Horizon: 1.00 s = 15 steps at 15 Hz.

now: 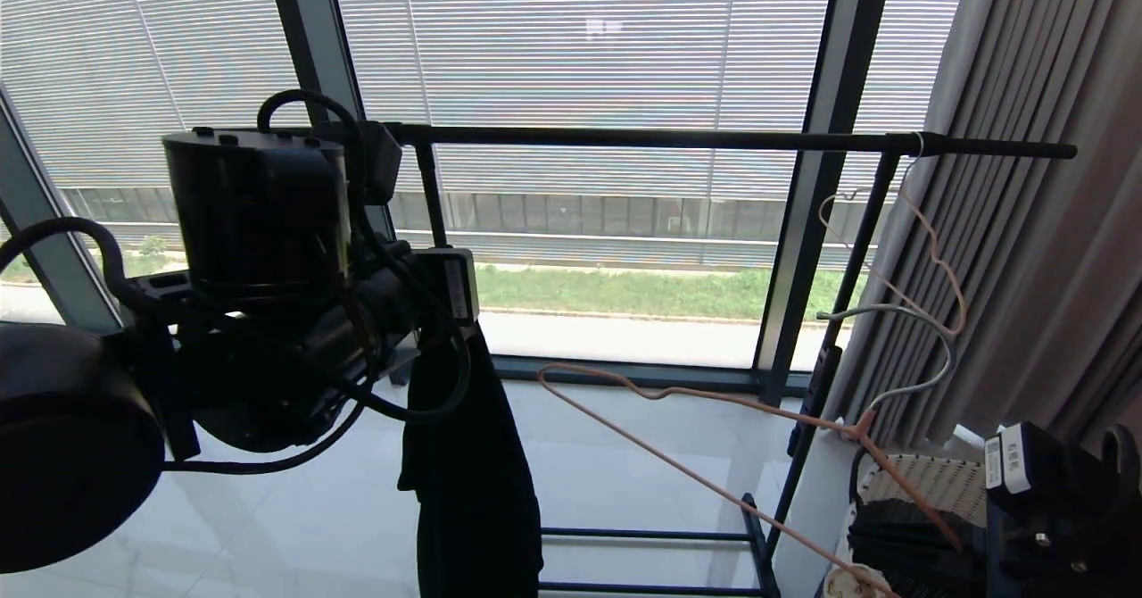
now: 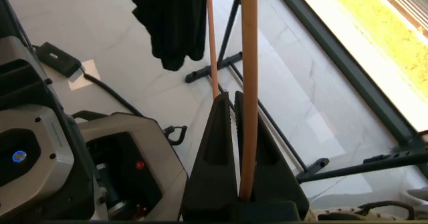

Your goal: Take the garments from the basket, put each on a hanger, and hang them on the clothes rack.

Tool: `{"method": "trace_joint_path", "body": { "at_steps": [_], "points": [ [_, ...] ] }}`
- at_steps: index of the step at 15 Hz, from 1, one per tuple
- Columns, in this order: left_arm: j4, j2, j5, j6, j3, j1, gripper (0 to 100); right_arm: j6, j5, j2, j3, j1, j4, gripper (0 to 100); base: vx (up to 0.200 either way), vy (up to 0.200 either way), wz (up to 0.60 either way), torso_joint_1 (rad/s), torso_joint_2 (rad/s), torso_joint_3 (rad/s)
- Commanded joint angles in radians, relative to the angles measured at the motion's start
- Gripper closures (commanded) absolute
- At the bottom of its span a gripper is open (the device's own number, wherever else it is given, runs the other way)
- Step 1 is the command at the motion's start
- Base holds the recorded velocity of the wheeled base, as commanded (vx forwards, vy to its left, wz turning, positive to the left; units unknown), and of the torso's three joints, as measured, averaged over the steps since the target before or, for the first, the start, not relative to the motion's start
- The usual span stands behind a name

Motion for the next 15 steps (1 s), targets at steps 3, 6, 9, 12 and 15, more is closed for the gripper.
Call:
{"method": "trace_joint_path", "body": {
  "at_steps": [3, 6, 9, 12, 15],
  "points": [
    [-0.001, 0.077, 0.003, -0.004, -0.020, -0.022, 100, 0.040, 0.000, 0.124, -0.002, 0.065, -0.077, 100, 0.000, 0.000, 0.00, 0.000, 0.00, 0.000],
    [-0.001, 0.074, 0.005, -0.038, -0.012, -0.057, 100, 0.064, -0.005, 0.171, -0.002, 0.080, -0.149, 100, 0.000, 0.000, 0.00, 0.000, 0.00, 0.000],
    [-0.001, 0.071, 0.008, -0.038, -0.007, -0.055, 100, 0.066, -0.008, 0.180, -0.005, 0.077, -0.163, 100, 0.000, 0.000, 0.00, 0.000, 0.00, 0.000],
    [-0.001, 0.073, 0.057, -0.038, -0.001, -0.052, 100, 0.067, -0.009, 0.180, -0.007, 0.076, -0.175, 100, 0.000, 0.000, 0.00, 0.000, 0.00, 0.000],
    [-0.001, 0.062, 0.057, -0.036, 0.014, -0.060, 100, 0.092, -0.017, 0.182, -0.022, 0.076, -0.191, 100, 0.000, 0.000, 0.00, 0.000, 0.00, 0.000]
  ]
}}
